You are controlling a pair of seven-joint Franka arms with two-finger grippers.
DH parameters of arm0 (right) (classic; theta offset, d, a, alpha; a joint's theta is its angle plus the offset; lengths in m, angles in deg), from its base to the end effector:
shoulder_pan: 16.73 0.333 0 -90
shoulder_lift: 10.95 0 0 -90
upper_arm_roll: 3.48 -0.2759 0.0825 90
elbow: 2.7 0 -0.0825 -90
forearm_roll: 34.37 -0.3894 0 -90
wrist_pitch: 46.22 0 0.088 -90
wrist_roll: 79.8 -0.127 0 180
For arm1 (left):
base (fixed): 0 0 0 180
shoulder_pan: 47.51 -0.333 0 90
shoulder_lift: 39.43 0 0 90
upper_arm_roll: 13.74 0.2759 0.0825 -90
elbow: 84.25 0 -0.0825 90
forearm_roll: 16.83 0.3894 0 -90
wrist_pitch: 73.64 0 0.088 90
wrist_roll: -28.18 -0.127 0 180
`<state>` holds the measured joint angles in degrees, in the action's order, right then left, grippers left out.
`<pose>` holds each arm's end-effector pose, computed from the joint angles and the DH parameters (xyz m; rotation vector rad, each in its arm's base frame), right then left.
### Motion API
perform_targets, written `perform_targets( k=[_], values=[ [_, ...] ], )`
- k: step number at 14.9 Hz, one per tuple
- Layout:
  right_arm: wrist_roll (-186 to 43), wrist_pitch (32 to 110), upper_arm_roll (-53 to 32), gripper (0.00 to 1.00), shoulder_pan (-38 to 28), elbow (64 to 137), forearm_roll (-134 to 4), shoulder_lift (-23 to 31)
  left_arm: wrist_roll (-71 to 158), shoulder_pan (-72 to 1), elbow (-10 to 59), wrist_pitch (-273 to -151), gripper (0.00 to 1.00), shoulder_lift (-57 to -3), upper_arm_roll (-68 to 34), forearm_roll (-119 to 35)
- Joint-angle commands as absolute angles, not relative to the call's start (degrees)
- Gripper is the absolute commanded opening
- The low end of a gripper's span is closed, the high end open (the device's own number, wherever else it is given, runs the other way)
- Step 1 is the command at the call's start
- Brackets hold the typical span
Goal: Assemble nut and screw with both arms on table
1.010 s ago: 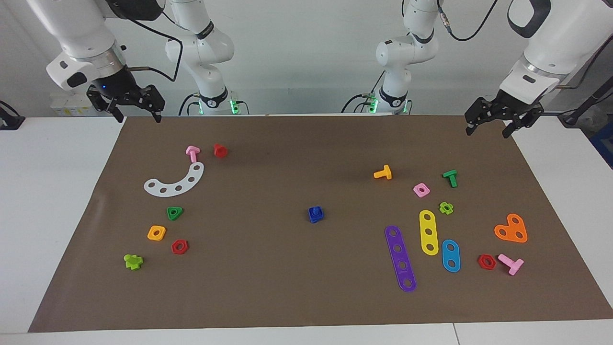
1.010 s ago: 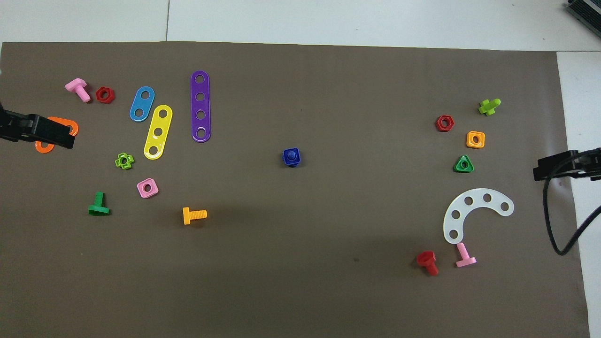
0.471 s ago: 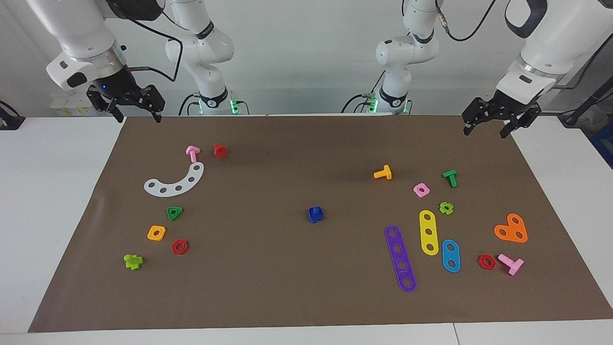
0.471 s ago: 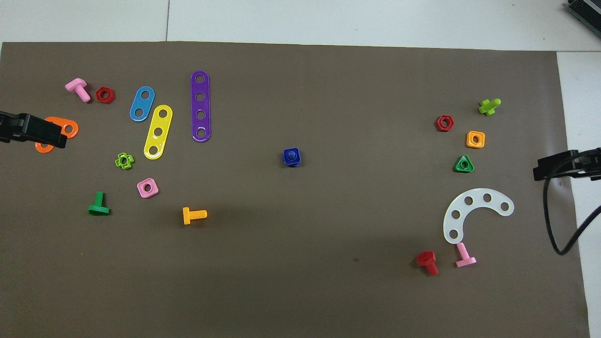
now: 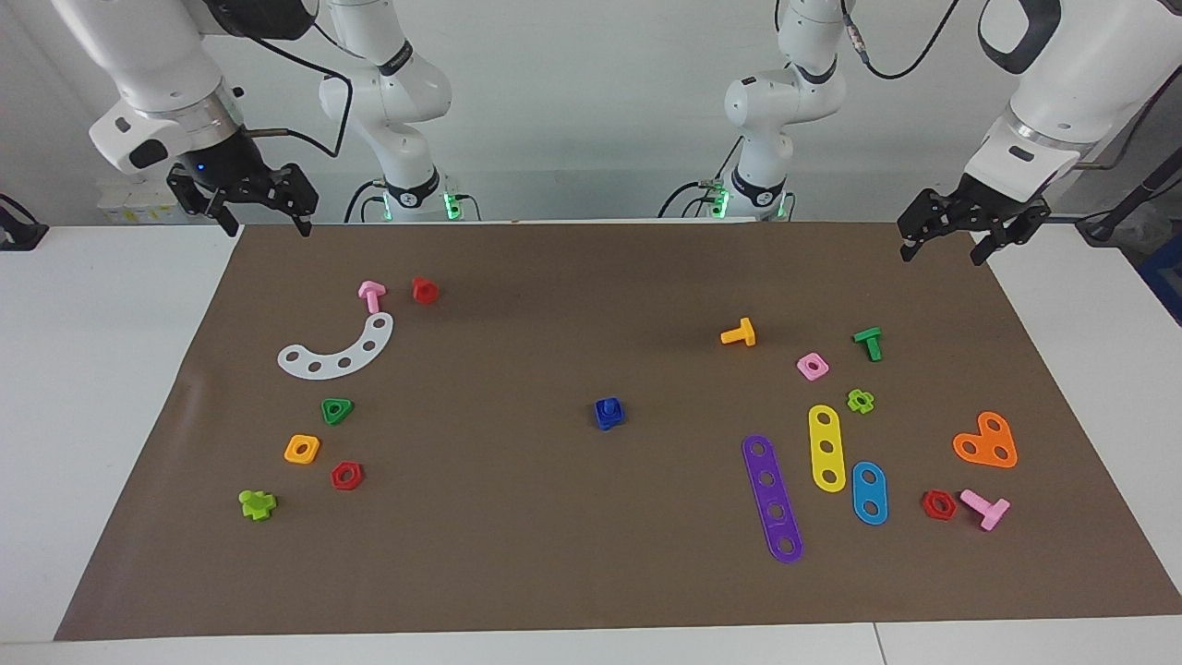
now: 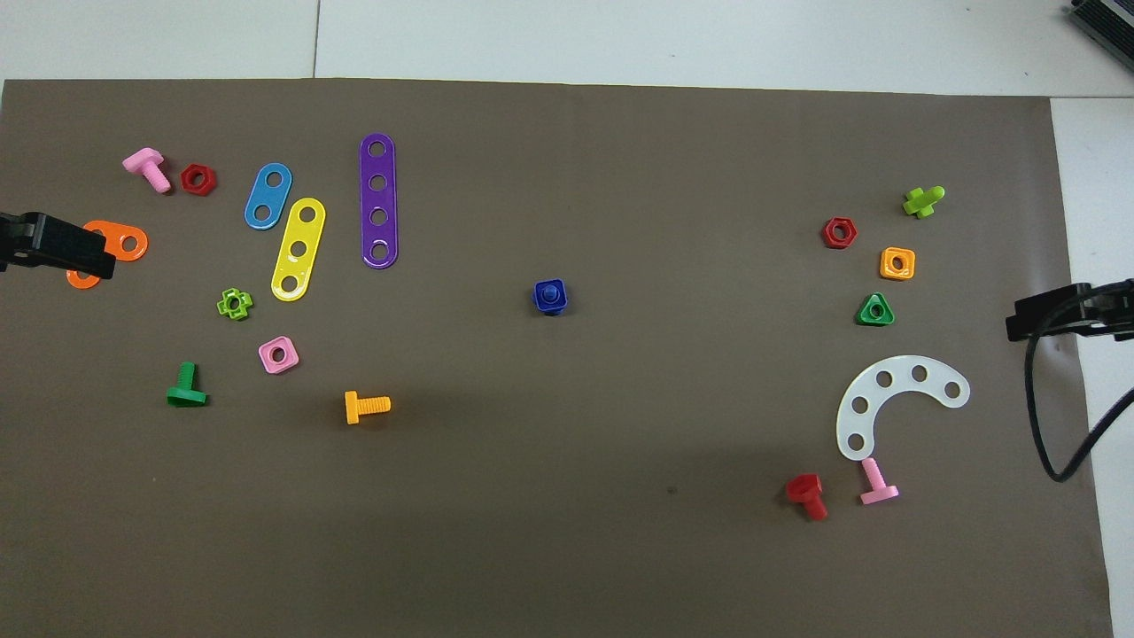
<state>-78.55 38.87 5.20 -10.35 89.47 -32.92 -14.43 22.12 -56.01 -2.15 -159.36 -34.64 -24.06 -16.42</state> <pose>0.5324 -0.0268 0.5721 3.1257 -0.0299 -0.1001 0.5745 -0.0133 0.5765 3.1256 -0.2138 -0.0294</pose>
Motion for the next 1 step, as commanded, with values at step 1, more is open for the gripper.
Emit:
perform_targets(
  k=[1],
  values=[
    [-79.27,38.51,4.87,1.00,-10.67,90.82,-33.58,-15.87,22.91,-56.03,-1.37,-159.07,1.00,-35.74,-24.11,-15.43]
  ],
)
